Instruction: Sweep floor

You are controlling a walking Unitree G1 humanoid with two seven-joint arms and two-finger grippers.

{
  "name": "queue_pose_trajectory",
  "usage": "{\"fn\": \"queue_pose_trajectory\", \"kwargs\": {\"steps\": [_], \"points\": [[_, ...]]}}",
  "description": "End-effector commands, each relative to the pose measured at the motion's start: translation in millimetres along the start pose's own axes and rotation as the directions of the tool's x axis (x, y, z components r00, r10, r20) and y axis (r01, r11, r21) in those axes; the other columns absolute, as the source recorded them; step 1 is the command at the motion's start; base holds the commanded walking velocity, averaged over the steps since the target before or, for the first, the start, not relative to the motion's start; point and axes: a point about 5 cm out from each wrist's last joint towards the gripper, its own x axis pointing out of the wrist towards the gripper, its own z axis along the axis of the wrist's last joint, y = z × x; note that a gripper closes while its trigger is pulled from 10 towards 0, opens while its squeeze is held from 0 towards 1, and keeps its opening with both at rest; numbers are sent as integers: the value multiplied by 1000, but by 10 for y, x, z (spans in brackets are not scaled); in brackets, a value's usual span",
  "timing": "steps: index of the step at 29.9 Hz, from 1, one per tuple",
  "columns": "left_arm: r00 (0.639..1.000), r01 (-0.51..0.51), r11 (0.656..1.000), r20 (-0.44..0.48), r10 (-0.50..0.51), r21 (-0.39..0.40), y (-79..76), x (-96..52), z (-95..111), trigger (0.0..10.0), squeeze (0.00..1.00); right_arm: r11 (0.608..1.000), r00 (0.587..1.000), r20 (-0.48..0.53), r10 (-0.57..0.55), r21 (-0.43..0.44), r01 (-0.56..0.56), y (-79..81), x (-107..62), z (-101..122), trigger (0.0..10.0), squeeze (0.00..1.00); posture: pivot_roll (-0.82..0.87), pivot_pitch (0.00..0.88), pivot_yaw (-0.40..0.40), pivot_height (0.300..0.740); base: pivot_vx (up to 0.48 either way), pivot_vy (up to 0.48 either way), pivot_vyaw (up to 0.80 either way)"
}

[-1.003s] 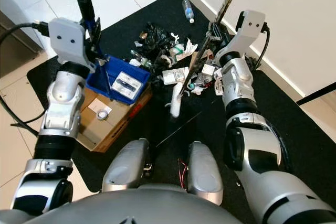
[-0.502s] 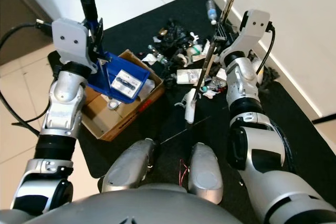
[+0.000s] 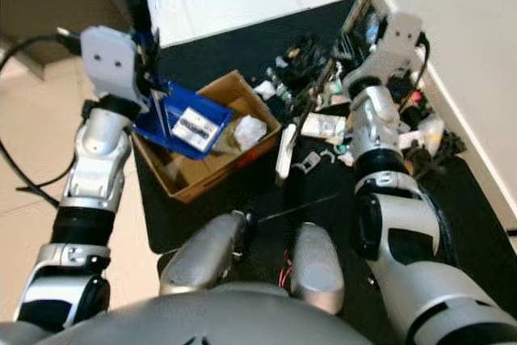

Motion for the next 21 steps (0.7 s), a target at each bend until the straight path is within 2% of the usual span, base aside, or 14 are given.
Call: {"fn": "queue_pose_trajectory", "kwargs": {"steps": [1,12,21], "points": [[1000,-11,999,22,11,32,59,-1,33,10000,0,1000,1000,14,4,15,-4,32,-1,-8,10000,0,183,52,6,740,0,0,775],[1000,-2,1000,24,1,27,48,6,39,10000,0,1000,1000,15,-8,14,8,12,-12,-16,10000,0,181,55,9,740,0,0,752],[999,15,999,51,-16,30,43,18,83,10000,0,999,999,27,-33,20,33,-11,-19,-8,10000,0,179,56,11,740,0,0,0]]}}
